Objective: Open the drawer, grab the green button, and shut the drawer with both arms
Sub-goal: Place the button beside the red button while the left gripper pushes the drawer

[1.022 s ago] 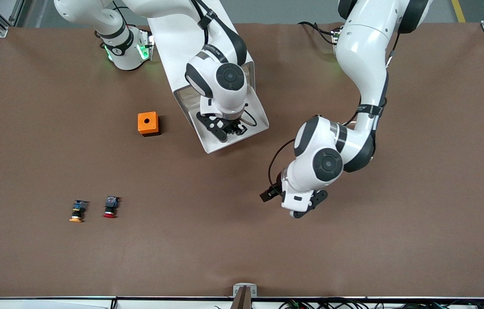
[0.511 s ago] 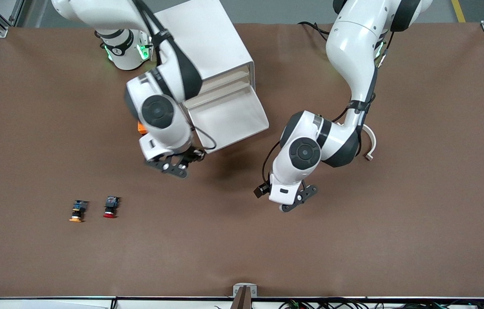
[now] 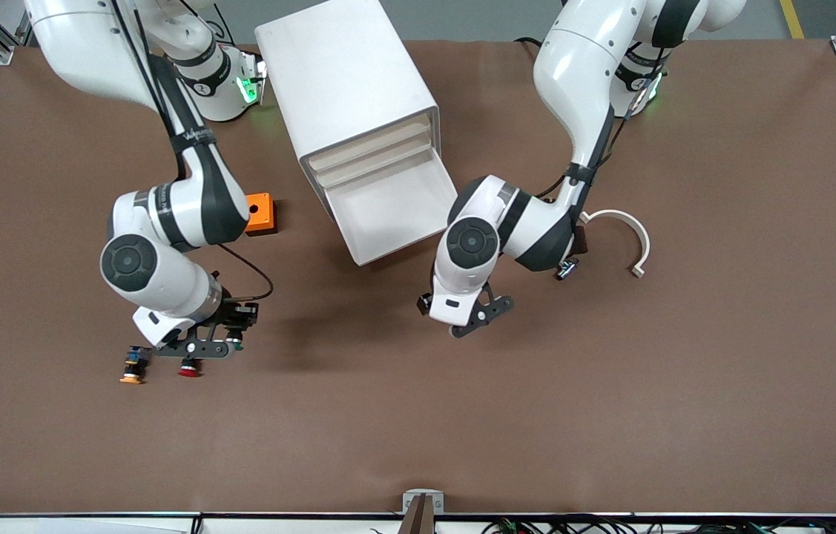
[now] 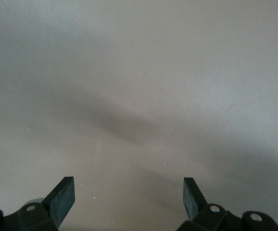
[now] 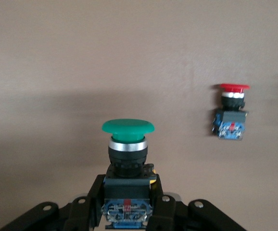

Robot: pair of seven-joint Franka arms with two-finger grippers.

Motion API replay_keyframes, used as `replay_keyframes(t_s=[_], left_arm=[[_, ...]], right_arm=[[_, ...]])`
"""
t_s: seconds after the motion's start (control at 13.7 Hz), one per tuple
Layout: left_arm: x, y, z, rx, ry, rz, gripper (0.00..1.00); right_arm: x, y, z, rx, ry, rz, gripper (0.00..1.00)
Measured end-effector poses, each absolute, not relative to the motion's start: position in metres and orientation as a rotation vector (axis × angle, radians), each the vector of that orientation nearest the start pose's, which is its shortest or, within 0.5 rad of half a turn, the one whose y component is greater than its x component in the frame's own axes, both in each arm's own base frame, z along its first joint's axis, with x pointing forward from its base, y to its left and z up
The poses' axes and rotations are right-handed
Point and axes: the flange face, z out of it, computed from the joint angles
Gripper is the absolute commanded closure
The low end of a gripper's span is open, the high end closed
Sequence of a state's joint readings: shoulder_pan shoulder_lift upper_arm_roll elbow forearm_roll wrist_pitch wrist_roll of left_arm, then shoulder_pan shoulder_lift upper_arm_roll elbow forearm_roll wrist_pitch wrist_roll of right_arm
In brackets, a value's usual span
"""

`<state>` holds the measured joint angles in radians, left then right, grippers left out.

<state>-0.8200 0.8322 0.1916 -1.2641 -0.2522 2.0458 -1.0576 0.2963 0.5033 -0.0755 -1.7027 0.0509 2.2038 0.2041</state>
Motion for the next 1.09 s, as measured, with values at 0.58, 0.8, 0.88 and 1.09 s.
replay_keyframes(t_s=[0.58,0.8,0.88,1.09], left_arm=[[0.531,-0.521,0.253,-3.081,-0.656,0.144,0.01],[0.525,-0.525,0.251,-3.077,-0.661,0.146,0.01],[0.522,-0.528,0.25,-3.077,-0.652,0.148,0.01],[0.504,-0.544,0.247,-3.079,-0.607,0.154,0.01]], right_arm=[[0.651,0.126,0.213,-3.149,0.014,-0.009,0.99],[0.655,0.123,0.201,-3.149,0.022,-0.033,0.98],[0.655,0.123,0.197,-3.149,0.022,-0.035,0.98],[0.655,0.123,0.183,-3.151,0.02,-0.032,0.98]])
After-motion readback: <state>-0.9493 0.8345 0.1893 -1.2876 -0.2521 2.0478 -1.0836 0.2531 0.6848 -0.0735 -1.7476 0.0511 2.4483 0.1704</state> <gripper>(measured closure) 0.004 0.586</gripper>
